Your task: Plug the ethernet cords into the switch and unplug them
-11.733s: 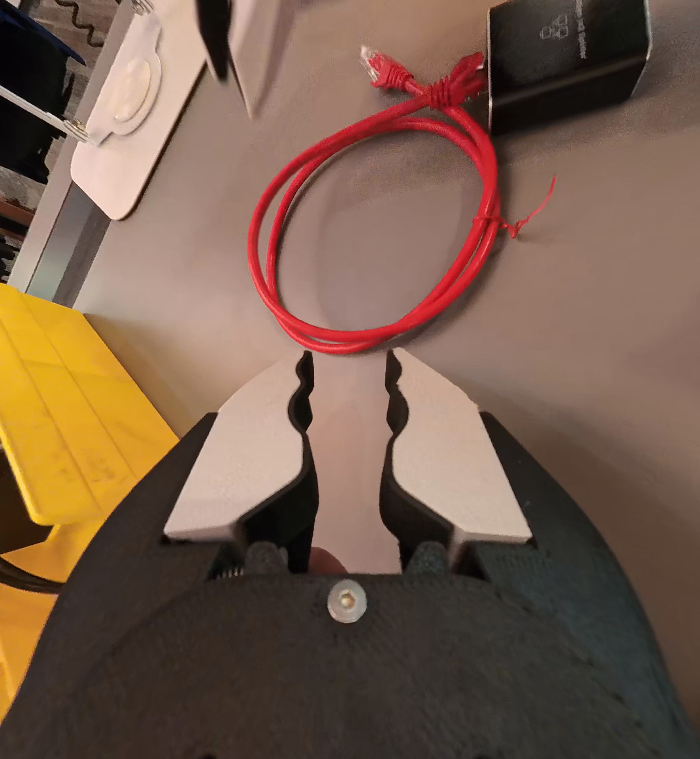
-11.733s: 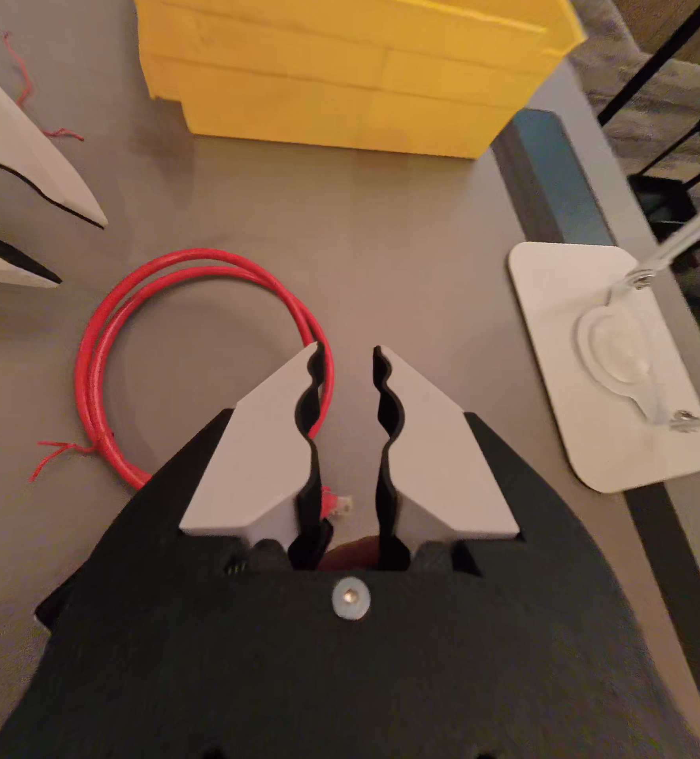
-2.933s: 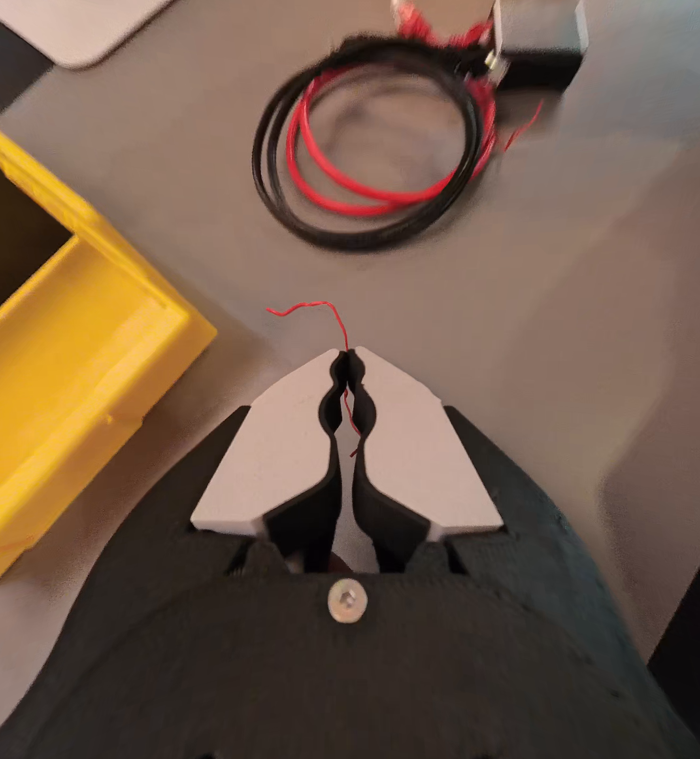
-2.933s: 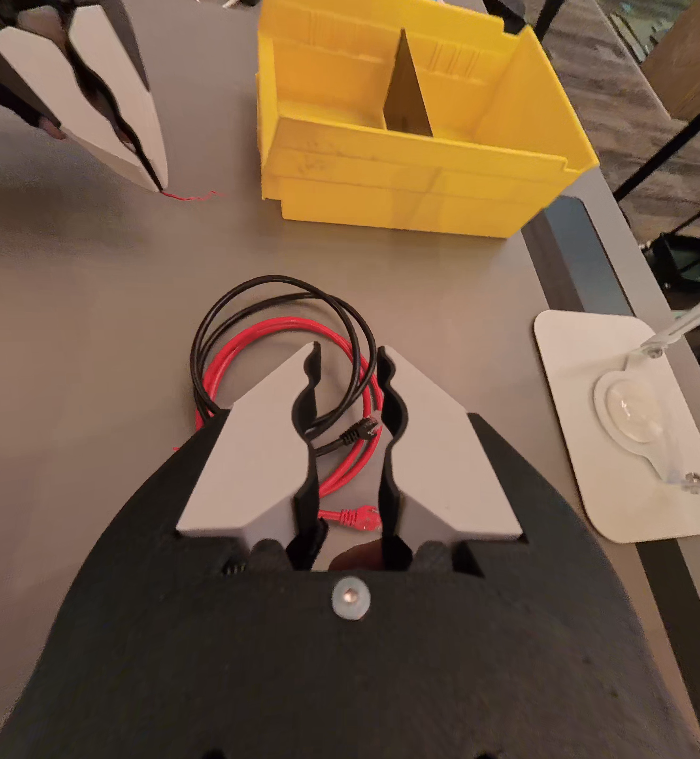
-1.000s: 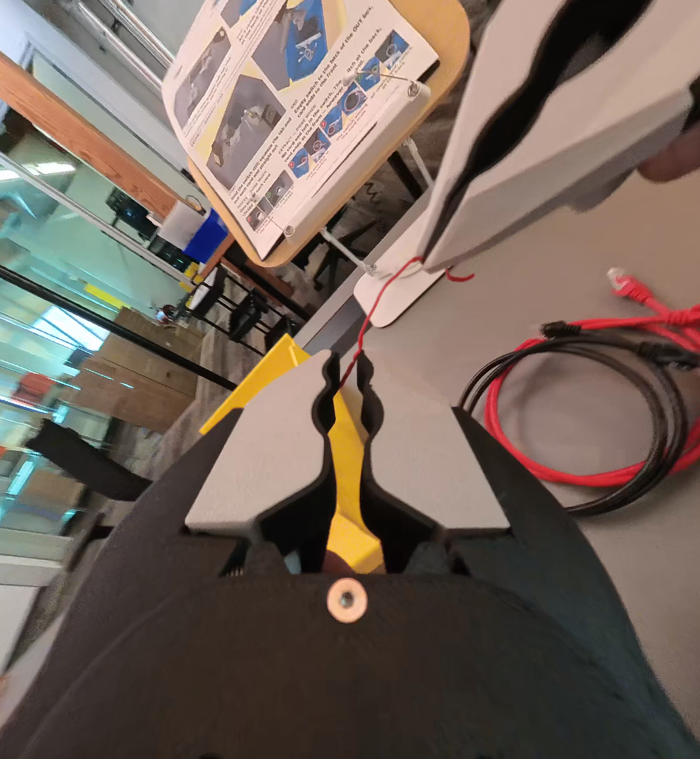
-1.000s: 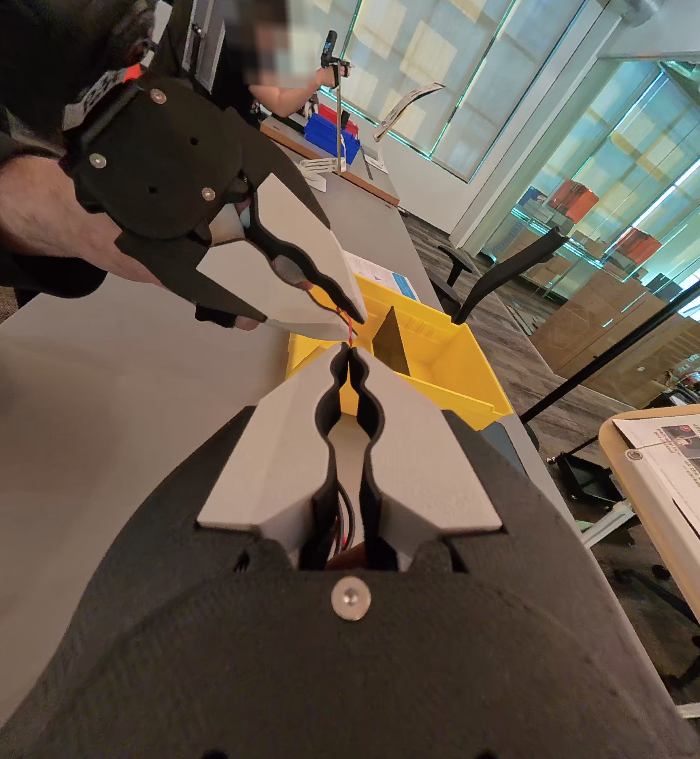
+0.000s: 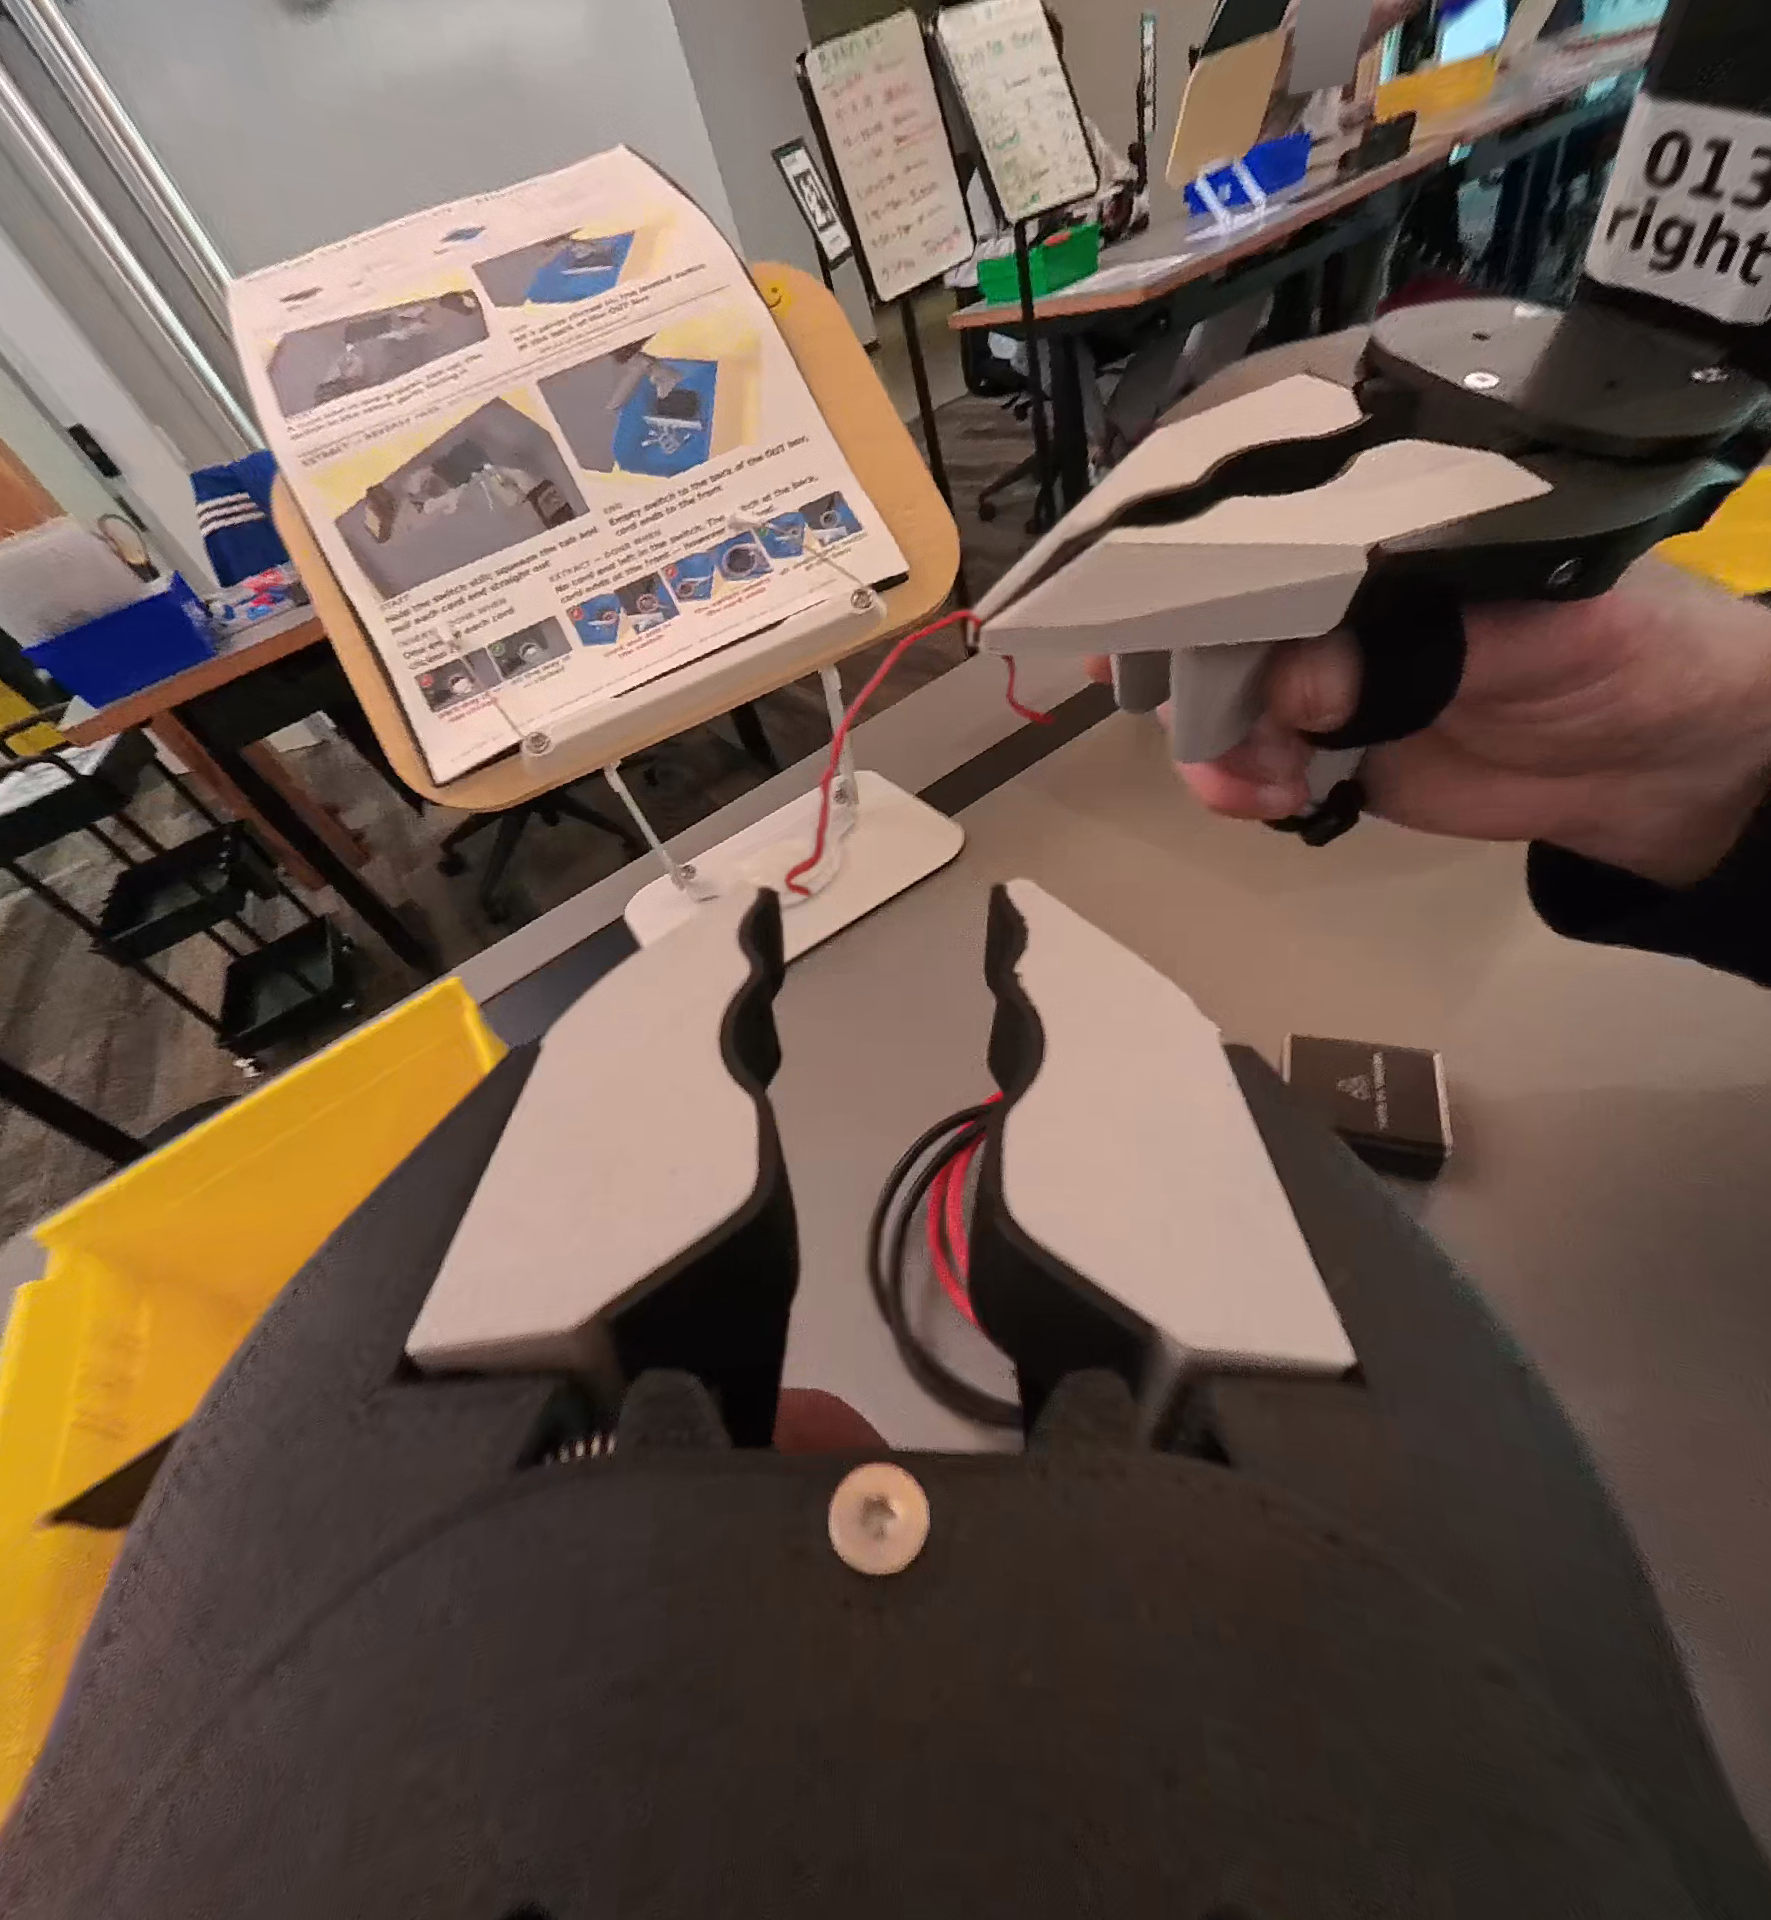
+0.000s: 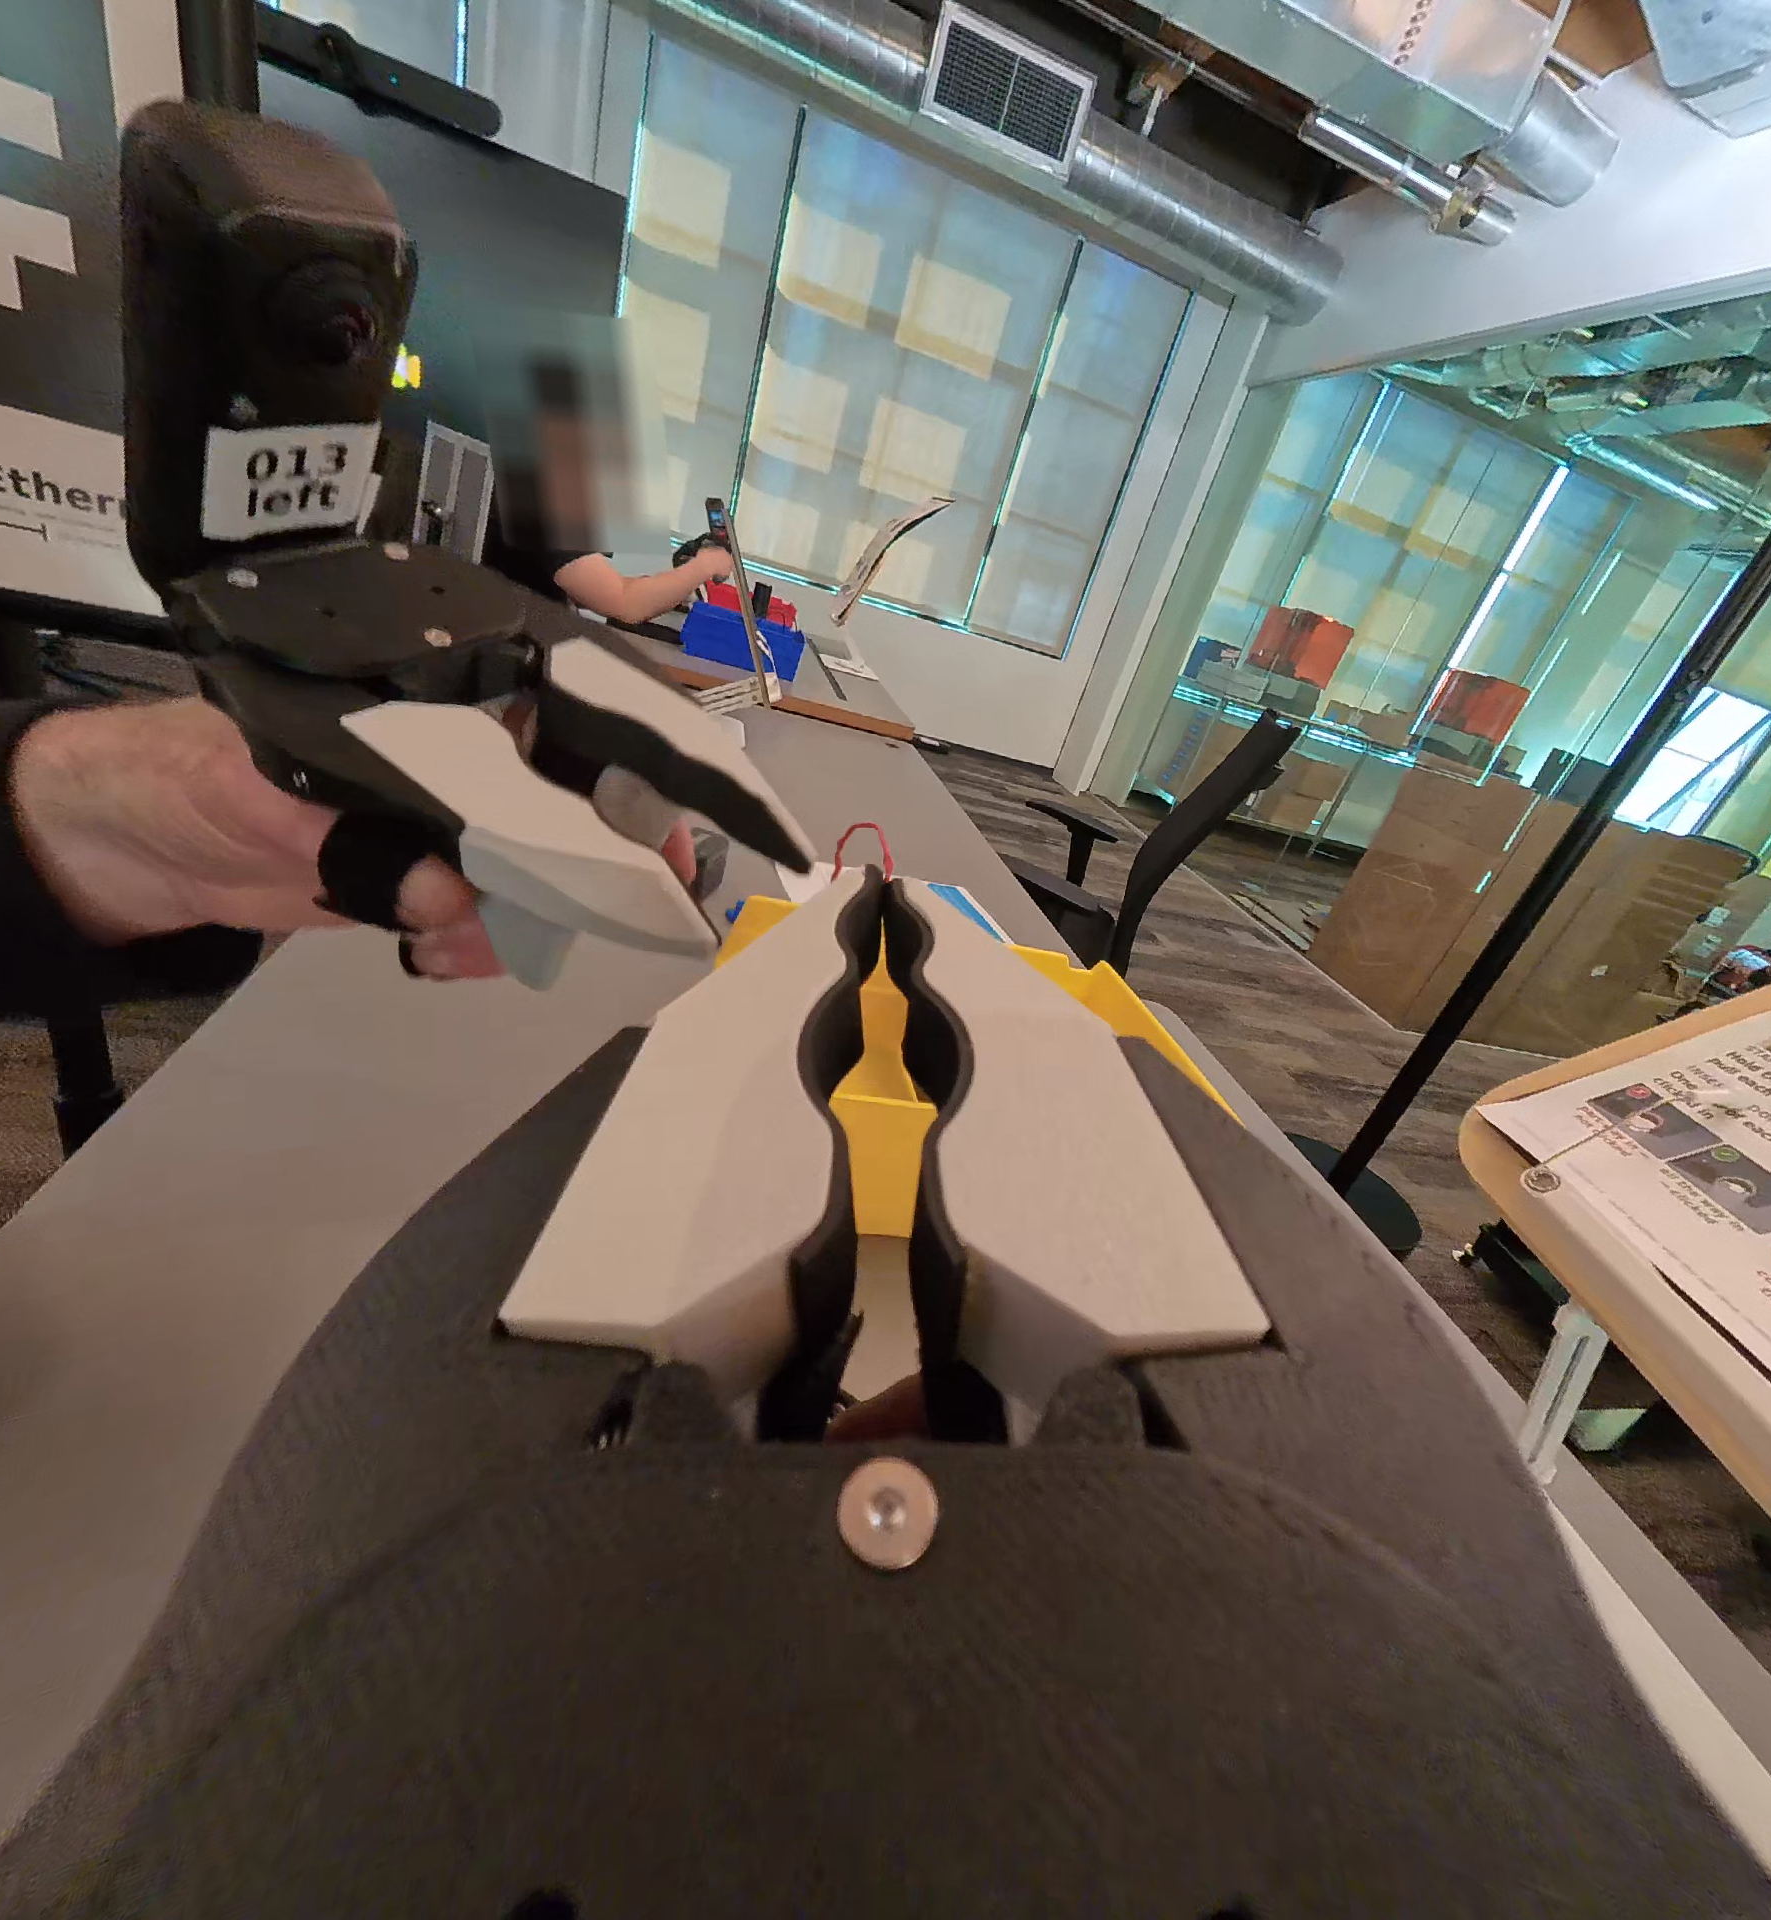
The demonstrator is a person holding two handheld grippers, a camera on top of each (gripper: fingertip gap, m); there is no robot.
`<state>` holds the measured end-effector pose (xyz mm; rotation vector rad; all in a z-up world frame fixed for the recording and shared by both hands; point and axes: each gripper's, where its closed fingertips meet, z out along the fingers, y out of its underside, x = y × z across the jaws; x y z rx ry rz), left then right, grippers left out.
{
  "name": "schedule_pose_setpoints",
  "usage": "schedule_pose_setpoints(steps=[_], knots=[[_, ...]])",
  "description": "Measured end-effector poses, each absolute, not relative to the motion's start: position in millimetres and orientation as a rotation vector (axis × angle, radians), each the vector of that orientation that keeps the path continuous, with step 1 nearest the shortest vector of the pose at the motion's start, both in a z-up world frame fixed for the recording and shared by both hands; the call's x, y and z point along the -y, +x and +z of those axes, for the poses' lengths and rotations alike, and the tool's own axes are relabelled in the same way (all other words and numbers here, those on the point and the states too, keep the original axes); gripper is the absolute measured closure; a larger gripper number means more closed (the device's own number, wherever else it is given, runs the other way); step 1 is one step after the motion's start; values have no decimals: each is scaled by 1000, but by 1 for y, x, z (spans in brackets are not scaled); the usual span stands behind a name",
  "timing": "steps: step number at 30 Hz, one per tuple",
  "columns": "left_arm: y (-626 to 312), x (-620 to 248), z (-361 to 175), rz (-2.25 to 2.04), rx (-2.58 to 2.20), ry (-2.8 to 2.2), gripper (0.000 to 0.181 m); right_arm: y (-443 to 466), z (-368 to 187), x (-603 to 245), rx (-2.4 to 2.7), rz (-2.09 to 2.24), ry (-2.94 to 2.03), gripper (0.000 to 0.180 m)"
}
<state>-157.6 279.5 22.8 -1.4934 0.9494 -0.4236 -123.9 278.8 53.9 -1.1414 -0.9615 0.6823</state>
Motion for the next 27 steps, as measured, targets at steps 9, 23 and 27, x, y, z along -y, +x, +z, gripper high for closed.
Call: schedule_pose_setpoints(steps=[9, 23, 27], knots=[[-157, -278, 44, -210, -1181, -1490, 158, -132, 51, -272, 1065, 572, -1104, 180], [-152, -292, 45, -11, -1262, -1408, 160, -135, 49, -265, 1112, 617, -1068, 180], [-145, -292, 39, -9, -1341, -1398, 170, -135, 49, -265, 1120, 627, -1062, 180]])
